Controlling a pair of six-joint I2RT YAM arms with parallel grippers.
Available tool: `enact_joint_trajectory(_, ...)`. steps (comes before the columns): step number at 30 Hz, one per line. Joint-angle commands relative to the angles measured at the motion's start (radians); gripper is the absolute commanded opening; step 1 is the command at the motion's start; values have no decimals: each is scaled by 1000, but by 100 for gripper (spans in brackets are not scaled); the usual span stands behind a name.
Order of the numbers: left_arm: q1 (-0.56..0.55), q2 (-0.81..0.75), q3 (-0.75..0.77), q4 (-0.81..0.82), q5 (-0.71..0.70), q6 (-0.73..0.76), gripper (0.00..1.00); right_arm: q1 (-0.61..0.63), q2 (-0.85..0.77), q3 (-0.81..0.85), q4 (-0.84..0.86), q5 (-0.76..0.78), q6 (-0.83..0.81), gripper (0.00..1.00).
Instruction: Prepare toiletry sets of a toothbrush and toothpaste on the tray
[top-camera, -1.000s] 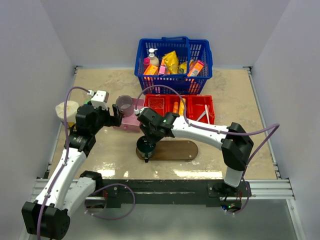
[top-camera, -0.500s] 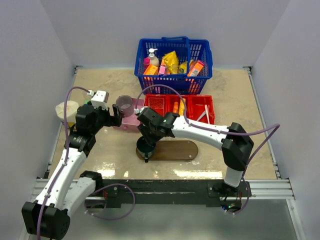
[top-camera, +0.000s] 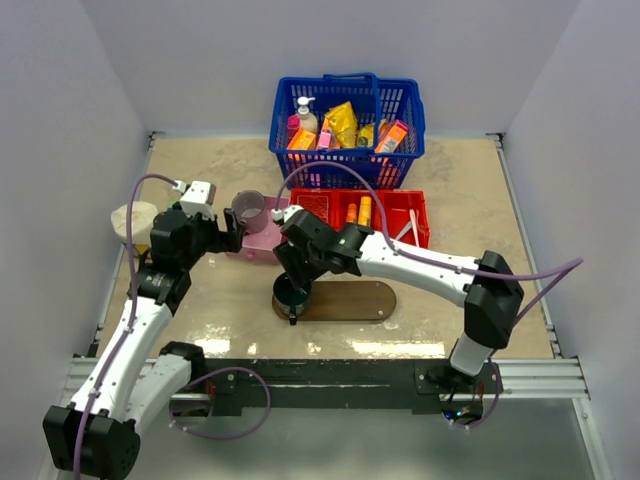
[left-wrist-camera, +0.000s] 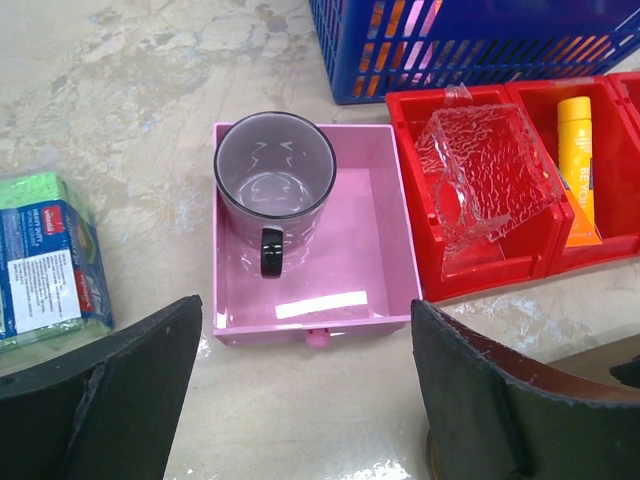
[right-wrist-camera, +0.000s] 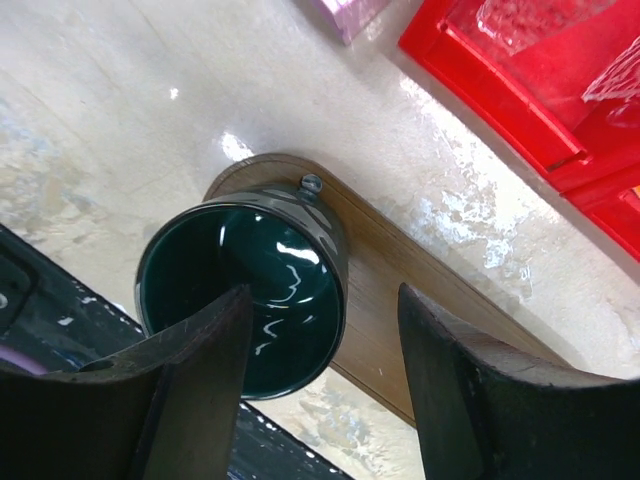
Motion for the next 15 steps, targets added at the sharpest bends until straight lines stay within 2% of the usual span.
enact_joint_trajectory(1,4,-36,-2,24,-38,-9,89,-2,-88,-29,67,32,-10,63)
enact_joint_trajectory(10,4,-102,-22,52,-103,-18,89,-25,-219,-103,182,9,-35,64)
enact_joint_trajectory(13,4,-144,-36,66,-142,-19,89,-86,-257,-143,234,-40,-35,66)
enact_joint_trajectory(15,4,-162,-44,72,-159,-21,89,-147,-291,-172,270,-58,-38,63)
